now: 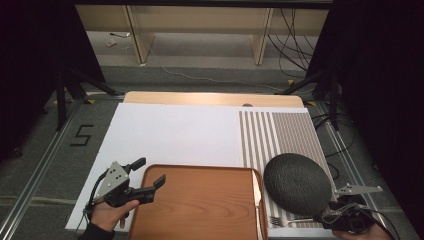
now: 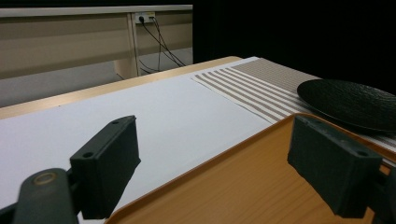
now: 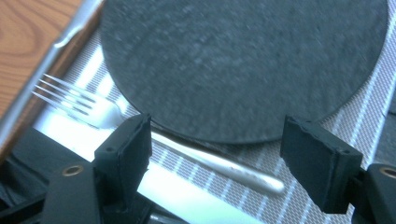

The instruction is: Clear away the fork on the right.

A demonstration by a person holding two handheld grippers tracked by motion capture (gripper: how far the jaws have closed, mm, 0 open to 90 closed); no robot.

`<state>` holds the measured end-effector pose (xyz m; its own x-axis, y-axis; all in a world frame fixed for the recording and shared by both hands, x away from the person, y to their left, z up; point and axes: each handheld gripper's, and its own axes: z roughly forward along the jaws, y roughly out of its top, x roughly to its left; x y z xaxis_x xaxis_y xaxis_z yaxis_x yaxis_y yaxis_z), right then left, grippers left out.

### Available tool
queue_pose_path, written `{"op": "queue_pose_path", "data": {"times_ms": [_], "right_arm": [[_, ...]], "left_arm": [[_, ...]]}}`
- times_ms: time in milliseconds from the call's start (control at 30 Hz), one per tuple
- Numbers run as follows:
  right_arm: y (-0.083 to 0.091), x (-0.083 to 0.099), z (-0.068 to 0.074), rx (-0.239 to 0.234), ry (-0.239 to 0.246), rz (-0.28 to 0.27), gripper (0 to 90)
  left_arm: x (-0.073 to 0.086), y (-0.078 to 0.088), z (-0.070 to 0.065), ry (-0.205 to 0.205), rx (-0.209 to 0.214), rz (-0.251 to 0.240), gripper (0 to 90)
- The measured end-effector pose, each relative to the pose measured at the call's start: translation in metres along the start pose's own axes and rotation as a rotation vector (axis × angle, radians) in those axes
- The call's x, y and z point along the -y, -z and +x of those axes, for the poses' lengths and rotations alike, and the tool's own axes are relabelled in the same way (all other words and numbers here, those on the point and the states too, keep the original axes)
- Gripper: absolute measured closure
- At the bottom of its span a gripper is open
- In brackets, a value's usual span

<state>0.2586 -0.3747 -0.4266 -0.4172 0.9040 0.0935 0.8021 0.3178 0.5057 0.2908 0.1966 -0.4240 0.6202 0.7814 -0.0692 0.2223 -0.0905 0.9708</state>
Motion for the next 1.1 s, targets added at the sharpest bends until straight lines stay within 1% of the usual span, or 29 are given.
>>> {"op": "queue_pose_path", "data": {"times_ms": [167,300,367,500,600,667,767,833,900,1000,1100], "right_arm": [[-0.004,0.006,-0.005,-0.007,-0.011,0.044,26.5],[-0.008,0.006,-0.006,-0.013,-0.012,0.074,26.7],[-0.010,0.007,-0.006,-0.009,-0.005,0.093,26.7],[-0.018,0.007,-0.008,-0.006,-0.008,0.134,26.7],[-0.022,0.007,-0.008,-0.016,-0.001,0.142,26.8],[-0.025,0.006,-0.007,-0.023,0.011,0.155,26.6],[-0.028,0.004,-0.006,-0.028,0.034,0.156,27.2],[-0.029,0.004,-0.003,-0.034,0.046,0.169,29.8],[-0.030,0.005,-0.001,-0.036,0.076,0.184,31.8],[-0.029,0.005,0.003,-0.041,0.090,0.198,34.5],[-0.028,0.005,0.006,-0.026,0.110,0.212,39.4]], "left_arm": [[0.000,0.001,0.000,-0.003,0.001,0.000,15.9],[0.000,0.000,0.000,-0.005,0.001,0.001,15.9],[0.000,0.000,0.000,-0.005,0.001,0.003,15.9],[0.000,-0.001,-0.001,-0.007,0.003,0.003,15.9],[0.000,-0.001,-0.001,-0.007,0.004,0.004,15.9],[0.000,-0.001,-0.001,-0.007,0.004,0.003,15.9],[0.000,-0.001,-0.001,-0.008,0.005,0.004,15.9],[0.000,-0.001,-0.001,-0.009,0.006,0.004,15.9],[0.000,-0.001,-0.002,-0.008,0.006,0.003,15.9],[0.000,-0.001,-0.002,-0.008,0.006,0.004,15.9],[0.000,-0.001,-0.002,-0.009,0.007,0.003,15.9]]}}
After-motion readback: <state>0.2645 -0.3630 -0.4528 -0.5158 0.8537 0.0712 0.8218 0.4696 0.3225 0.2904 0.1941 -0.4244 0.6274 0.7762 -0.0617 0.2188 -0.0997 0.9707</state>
